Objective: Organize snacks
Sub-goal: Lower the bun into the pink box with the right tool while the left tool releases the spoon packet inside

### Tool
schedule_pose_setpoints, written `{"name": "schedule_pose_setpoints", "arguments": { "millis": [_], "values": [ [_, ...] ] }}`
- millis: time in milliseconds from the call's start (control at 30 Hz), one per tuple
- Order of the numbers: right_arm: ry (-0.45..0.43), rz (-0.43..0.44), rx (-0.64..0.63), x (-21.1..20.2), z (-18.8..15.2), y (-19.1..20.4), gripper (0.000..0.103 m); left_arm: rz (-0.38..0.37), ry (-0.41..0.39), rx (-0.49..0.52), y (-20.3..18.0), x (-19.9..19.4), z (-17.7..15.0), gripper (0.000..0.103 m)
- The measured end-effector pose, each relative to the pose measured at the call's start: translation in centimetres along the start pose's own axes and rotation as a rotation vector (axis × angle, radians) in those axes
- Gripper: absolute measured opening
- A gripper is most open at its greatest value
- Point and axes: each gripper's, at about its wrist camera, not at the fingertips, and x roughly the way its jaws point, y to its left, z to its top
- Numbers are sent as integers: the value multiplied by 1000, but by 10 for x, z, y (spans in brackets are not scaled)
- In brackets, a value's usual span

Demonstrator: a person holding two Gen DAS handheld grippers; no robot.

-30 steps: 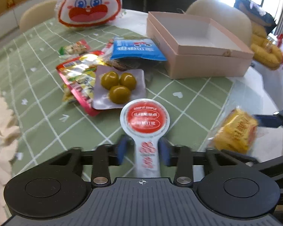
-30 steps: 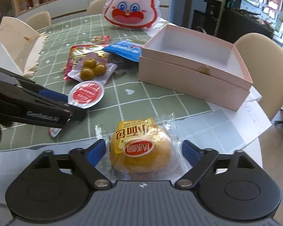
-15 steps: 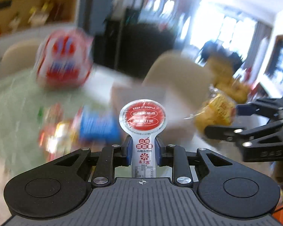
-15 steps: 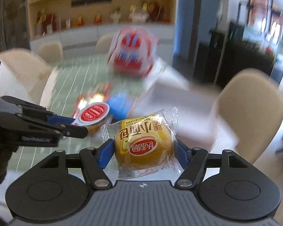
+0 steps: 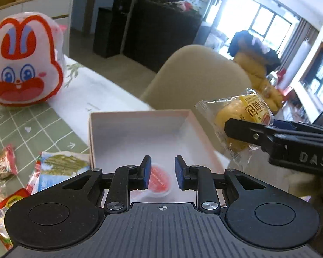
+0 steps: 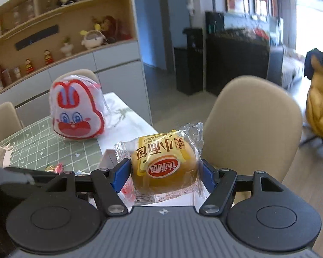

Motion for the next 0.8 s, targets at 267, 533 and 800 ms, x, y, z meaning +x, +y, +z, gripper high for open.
{"name": "schedule_pose_setpoints", "arguments": {
  "millis": [267,533,800],
  "values": [
    [127,51,82,52,-9,-3,74,79,79,-30,16,-17,-20,28],
    [166,-28,-119,63,-24,43,79,208,93,-165,62,-65,-65,28],
    [255,-103,-52,83,-36,45,79,177,91,-204,84,-92,-86,28]
  ]
}}
